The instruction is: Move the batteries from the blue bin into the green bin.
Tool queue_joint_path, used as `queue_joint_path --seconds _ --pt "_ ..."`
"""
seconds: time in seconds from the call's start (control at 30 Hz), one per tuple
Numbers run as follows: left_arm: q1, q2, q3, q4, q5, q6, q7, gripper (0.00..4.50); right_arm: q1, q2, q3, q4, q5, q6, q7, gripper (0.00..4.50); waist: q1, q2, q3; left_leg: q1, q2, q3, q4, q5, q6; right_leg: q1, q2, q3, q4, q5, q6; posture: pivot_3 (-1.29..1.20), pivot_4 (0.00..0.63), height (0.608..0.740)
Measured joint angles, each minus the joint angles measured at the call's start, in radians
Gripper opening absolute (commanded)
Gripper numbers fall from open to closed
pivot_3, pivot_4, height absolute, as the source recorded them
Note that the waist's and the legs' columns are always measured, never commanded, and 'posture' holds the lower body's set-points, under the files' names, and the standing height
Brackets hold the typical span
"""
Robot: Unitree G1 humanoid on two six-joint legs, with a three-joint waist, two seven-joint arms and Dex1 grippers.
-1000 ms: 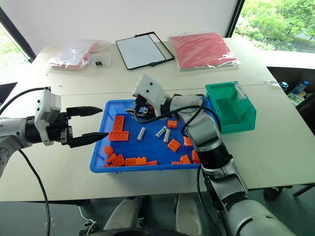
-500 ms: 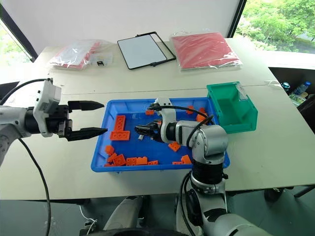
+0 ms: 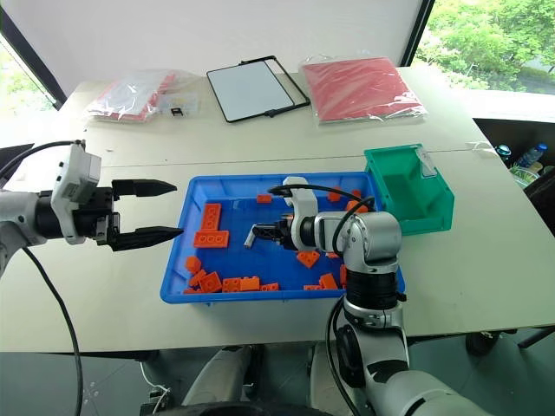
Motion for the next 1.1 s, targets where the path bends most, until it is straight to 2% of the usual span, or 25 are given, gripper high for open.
queue_joint_path --seconds 0.17,0.43,0.53,0.57,0.67,0.87,1.03,1.1 --pt "0.019 -0.011 0.006 -0.022 -0.012 0.001 0.022 4.50 -0.029 -0.012 0.098 0.058 0.007 -0.071 0.000 2.92 -0.013 0.000 0.000 0.000 0.000 0.000 0.000 0.000 0.000 0.000 0.000 0.000 0.000 0.000 0.000 0.00 0.150 0.735" --pt "0.030 -0.013 0.008 -0.026 -0.018 0.000 0.044 4.50 -0.056 -0.021 0.159 0.094 0.034 -0.089 -0.007 2.92 -0.020 0.000 0.000 0.000 0.000 0.000 0.000 0.000 0.000 0.000 0.000 0.000 0.000 0.000 0.000 0.00 0.150 0.735" --pt "0.029 -0.019 0.008 -0.026 -0.018 -0.002 0.048 4.50 -0.057 -0.040 0.218 0.093 0.033 -0.117 -0.010 2.12 -0.021 0.000 0.000 0.000 0.000 0.000 0.000 0.000 0.000 0.000 0.000 0.000 0.000 0.000 0.000 0.00 0.150 0.735" --pt "0.029 -0.020 0.007 -0.026 -0.018 -0.004 0.048 4.50 -0.057 -0.046 0.235 0.093 0.033 -0.124 -0.010 1.72 -0.021 0.000 0.000 0.001 0.000 0.000 0.000 0.000 0.000 0.000 0.000 0.000 0.000 0.000 0.000 0.00 0.150 0.735" --pt "0.026 -0.022 0.007 -0.025 -0.018 -0.014 0.048 4.50 -0.057 -0.068 0.296 0.110 0.034 -0.167 0.002 0.14 -0.021 0.000 0.000 0.001 0.000 0.000 0.000 0.000 0.000 0.000 0.000 0.000 0.000 0.000 0.000 0.00 0.150 0.735" --pt "0.004 -0.023 0.007 -0.015 -0.018 -0.019 0.045 4.50 -0.059 -0.112 0.362 0.134 0.034 -0.266 0.030 0.11 -0.021 0.000 0.000 0.002 0.000 0.000 0.000 0.000 0.000 0.001 0.000 0.000 0.000 0.000 0.000 0.00 0.150 0.735" --pt "-0.003 -0.023 0.004 0.002 -0.017 -0.020 0.039 4.50 -0.060 -0.161 0.348 0.104 0.052 -0.250 0.042 0.11 -0.013 0.000 0.000 0.002 0.000 0.000 0.000 0.000 0.000 0.001 0.000 0.000 -0.001 0.000 0.000 0.00 0.150 0.735" --pt "-0.003 -0.027 0.003 0.001 -0.018 -0.020 0.038 4.50 -0.060 -0.204 0.291 0.057 0.075 -0.197 0.044 0.11 -0.004 -0.001 0.001 0.000 -0.001 0.000 0.001 0.000 0.000 0.001 -0.001 0.000 -0.002 0.000 0.000 0.00 0.150 0.735"
